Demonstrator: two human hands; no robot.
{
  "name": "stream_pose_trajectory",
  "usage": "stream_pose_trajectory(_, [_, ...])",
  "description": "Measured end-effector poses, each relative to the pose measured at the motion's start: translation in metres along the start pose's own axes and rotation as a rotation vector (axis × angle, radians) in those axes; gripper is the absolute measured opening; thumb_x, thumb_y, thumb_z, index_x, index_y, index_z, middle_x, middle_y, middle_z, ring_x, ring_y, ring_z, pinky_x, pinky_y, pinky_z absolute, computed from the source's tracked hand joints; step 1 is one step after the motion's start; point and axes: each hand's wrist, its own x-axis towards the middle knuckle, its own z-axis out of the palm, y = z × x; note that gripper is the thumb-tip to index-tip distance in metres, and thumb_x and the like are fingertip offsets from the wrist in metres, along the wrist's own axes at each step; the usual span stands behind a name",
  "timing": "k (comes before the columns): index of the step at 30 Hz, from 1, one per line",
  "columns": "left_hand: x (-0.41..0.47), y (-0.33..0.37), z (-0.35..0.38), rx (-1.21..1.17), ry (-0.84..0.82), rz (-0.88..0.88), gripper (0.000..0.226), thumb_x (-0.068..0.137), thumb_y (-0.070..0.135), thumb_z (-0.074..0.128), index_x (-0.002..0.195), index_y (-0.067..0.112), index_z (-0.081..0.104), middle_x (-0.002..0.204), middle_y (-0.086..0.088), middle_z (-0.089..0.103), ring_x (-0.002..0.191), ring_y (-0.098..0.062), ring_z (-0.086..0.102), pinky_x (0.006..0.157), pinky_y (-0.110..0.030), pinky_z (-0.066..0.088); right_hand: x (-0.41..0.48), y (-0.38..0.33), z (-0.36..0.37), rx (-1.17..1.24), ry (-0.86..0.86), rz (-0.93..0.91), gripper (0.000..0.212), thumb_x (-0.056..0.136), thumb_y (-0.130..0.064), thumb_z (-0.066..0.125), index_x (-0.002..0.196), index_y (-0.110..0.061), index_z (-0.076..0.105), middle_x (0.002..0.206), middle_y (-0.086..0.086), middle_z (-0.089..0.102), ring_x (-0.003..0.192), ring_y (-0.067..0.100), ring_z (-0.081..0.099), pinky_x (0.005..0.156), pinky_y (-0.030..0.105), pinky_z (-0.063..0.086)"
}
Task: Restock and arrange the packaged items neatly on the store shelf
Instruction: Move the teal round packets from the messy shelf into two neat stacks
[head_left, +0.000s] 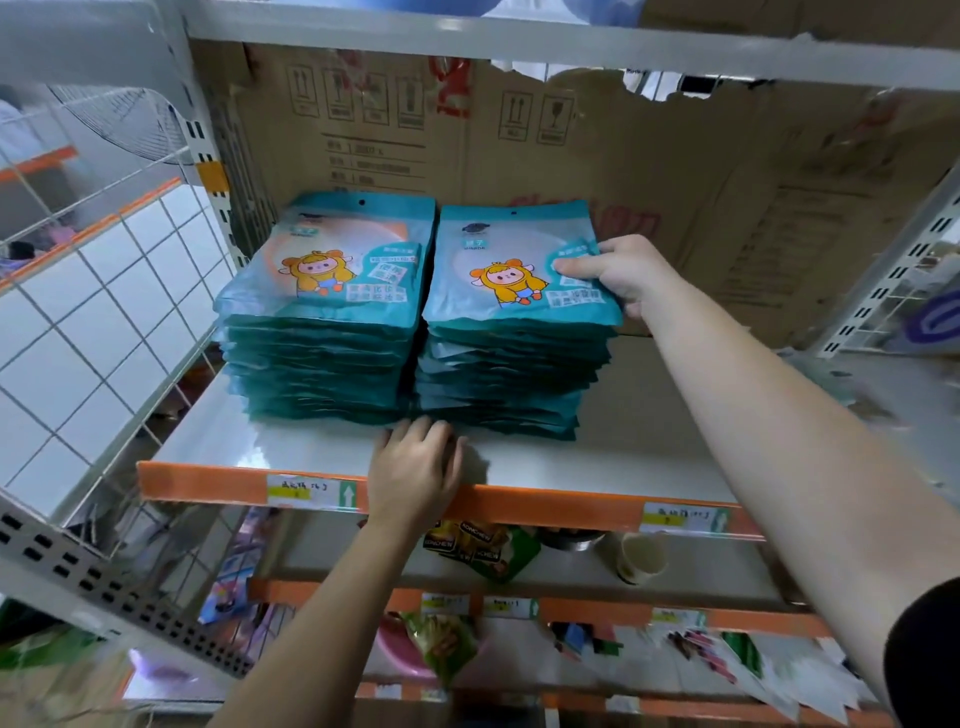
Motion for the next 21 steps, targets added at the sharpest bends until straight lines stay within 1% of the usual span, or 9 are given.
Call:
stream_pose_trajectory(2, [-0.002, 0.000, 0.001, 0.005, 0.024, 0.019, 0.029, 0.092, 0.035, 0.047, 0.085, 0.014, 0.065, 0.088, -0.006, 0.068, 0.085, -0.027, 0.063, 0.076, -0.037, 0.047, 0.002, 0.001, 0.004, -0.055, 0.059, -0.023, 0.026, 0.069, -0.009, 0.086, 0.082, -0.005, 0.064, 0.082, 0.009, 0.073, 0.066, 0.017, 0.073, 0.050, 0.027, 0.056])
stream_pose_trajectory(5, [-0.004, -0.001, 0.003, -0.007, 0.037, 0.024, 0.029, 0.092, 0.034, 0.045, 0.085, 0.014, 0.065, 0.090, -0.007, 0.069, 0.087, -0.028, 0.063, 0.077, -0.037, 0.047, 0.008, 0.005, 0.007, -0.178, 0.145, -0.028, 0.035, 0.065, -0.020, 0.090, 0.084, -0.008, 0.063, 0.090, 0.009, 0.072, 0.077, 0.021, 0.073, 0.069, 0.039, 0.061])
stream_pose_trajectory(7, [-0.004, -0.001, 0.004, -0.018, 0.038, 0.022, 0.030, 0.092, 0.035, 0.044, 0.086, 0.014, 0.065, 0.091, -0.007, 0.069, 0.090, -0.028, 0.063, 0.078, -0.037, 0.048, 0.011, 0.007, 0.010, -0.225, 0.183, -0.033, 0.040, 0.064, -0.026, 0.090, 0.087, -0.009, 0.062, 0.093, 0.007, 0.071, 0.080, 0.021, 0.072, 0.076, 0.042, 0.060])
stream_pose_trajectory(9, [-0.004, 0.000, 0.005, -0.033, 0.035, 0.015, 0.031, 0.092, 0.035, 0.044, 0.086, 0.014, 0.065, 0.091, -0.007, 0.069, 0.089, -0.028, 0.063, 0.077, -0.036, 0.049, 0.011, 0.009, 0.012, -0.264, 0.206, -0.044, 0.047, 0.064, -0.031, 0.090, 0.096, -0.008, 0.064, 0.094, 0.006, 0.071, 0.081, 0.020, 0.071, 0.077, 0.040, 0.060])
stream_pose_trajectory(13, [-0.001, 0.002, 0.004, -0.027, -0.013, -0.026, 0.028, 0.092, 0.033, 0.046, 0.088, 0.014, 0.065, 0.089, -0.005, 0.067, 0.085, -0.028, 0.062, 0.072, -0.036, 0.048, 0.012, 0.017, 0.010, -0.343, 0.232, -0.046, 0.059, 0.063, -0.044, 0.087, 0.104, -0.008, 0.064, 0.097, 0.004, 0.069, 0.085, 0.018, 0.068, 0.077, 0.038, 0.059])
stream_pose_trajectory(16, [0.000, 0.008, 0.004, -0.021, -0.023, -0.024, 0.023, 0.092, 0.027, 0.049, 0.087, 0.011, 0.066, 0.086, -0.007, 0.067, 0.085, -0.032, 0.061, 0.071, -0.039, 0.048, 0.011, 0.032, 0.006, -0.284, 0.214, -0.065, 0.052, 0.078, -0.054, 0.072, 0.106, -0.011, 0.062, 0.096, 0.000, 0.068, 0.083, 0.014, 0.068, 0.069, 0.033, 0.056])
stream_pose_trajectory(18, [0.000, 0.016, 0.004, -0.049, -0.036, -0.004, 0.017, 0.092, 0.023, 0.054, 0.088, 0.010, 0.065, 0.086, -0.007, 0.066, 0.083, -0.032, 0.059, 0.069, -0.039, 0.047, 0.009, 0.048, -0.001, -0.191, 0.226, -0.089, 0.049, 0.090, -0.055, 0.056, 0.102, -0.008, 0.066, 0.090, -0.001, 0.068, 0.079, 0.015, 0.064, 0.062, 0.027, 0.046])
stream_pose_trajectory(20, [0.001, 0.029, 0.006, -0.093, -0.059, 0.028, 0.013, 0.092, 0.021, 0.057, 0.090, 0.010, 0.065, 0.088, -0.007, 0.066, 0.083, -0.030, 0.058, 0.068, -0.039, 0.047, 0.007, 0.069, -0.015, -0.091, 0.252, -0.049, 0.058, 0.096, -0.053, 0.045, 0.107, 0.000, 0.064, 0.088, 0.007, 0.062, 0.077, 0.022, 0.060, 0.065, 0.030, 0.042])
stream_pose_trajectory(21, [0.001, 0.038, 0.007, -0.104, -0.069, 0.053, 0.013, 0.092, 0.021, 0.057, 0.091, 0.011, 0.065, 0.089, -0.006, 0.065, 0.082, -0.028, 0.058, 0.068, -0.038, 0.047, 0.004, 0.081, -0.025, -0.077, 0.258, -0.027, 0.056, 0.097, -0.053, 0.043, 0.107, -0.002, 0.065, 0.088, 0.008, 0.062, 0.076, 0.023, 0.061, 0.066, 0.031, 0.044])
